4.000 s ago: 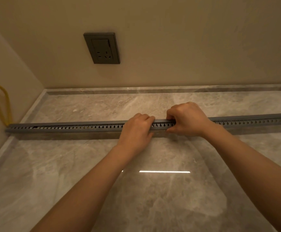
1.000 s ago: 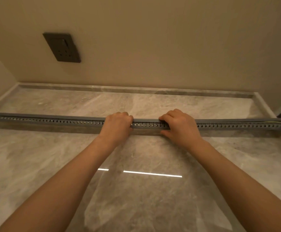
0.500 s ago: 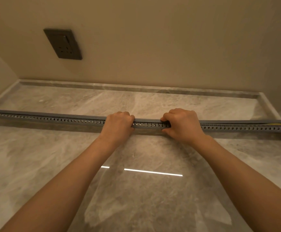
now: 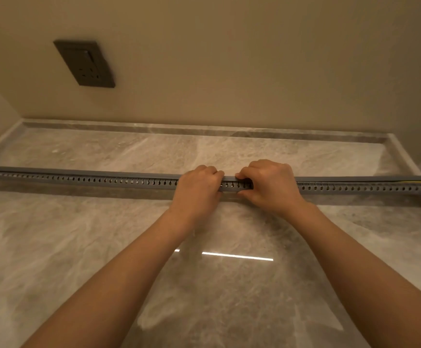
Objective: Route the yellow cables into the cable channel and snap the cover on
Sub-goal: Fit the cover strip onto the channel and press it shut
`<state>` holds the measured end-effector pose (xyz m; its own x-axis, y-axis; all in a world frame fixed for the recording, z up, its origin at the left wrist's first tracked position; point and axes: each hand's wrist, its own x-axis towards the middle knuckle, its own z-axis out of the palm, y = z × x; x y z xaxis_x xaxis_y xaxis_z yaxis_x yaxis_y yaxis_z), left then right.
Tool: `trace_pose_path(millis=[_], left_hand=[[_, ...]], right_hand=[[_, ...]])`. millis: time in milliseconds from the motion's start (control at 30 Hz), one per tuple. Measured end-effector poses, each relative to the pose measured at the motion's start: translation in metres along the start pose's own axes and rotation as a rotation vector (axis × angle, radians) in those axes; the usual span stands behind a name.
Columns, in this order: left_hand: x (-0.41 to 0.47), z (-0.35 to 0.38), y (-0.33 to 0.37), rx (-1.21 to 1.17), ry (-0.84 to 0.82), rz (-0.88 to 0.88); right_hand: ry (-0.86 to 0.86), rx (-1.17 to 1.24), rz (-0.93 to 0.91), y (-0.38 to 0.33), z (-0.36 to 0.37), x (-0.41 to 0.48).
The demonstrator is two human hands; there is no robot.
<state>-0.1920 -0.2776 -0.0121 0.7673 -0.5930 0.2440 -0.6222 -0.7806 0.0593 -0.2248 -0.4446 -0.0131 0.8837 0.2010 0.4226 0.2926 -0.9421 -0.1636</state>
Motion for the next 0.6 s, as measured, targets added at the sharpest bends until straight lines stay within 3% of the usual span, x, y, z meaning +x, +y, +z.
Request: trace_pose_path(millis=[400,600], left_hand=[[0.006,0.005,0.014,0.113,0.032,0.086],[0.005,0.007,0.012,0.127,0.03,0.104]], right_hand=[[0.004,0.051,0.056,0.0,0.002,-0.005],[-0.087,0.174,0.146,0.003,0.003,-0.012]])
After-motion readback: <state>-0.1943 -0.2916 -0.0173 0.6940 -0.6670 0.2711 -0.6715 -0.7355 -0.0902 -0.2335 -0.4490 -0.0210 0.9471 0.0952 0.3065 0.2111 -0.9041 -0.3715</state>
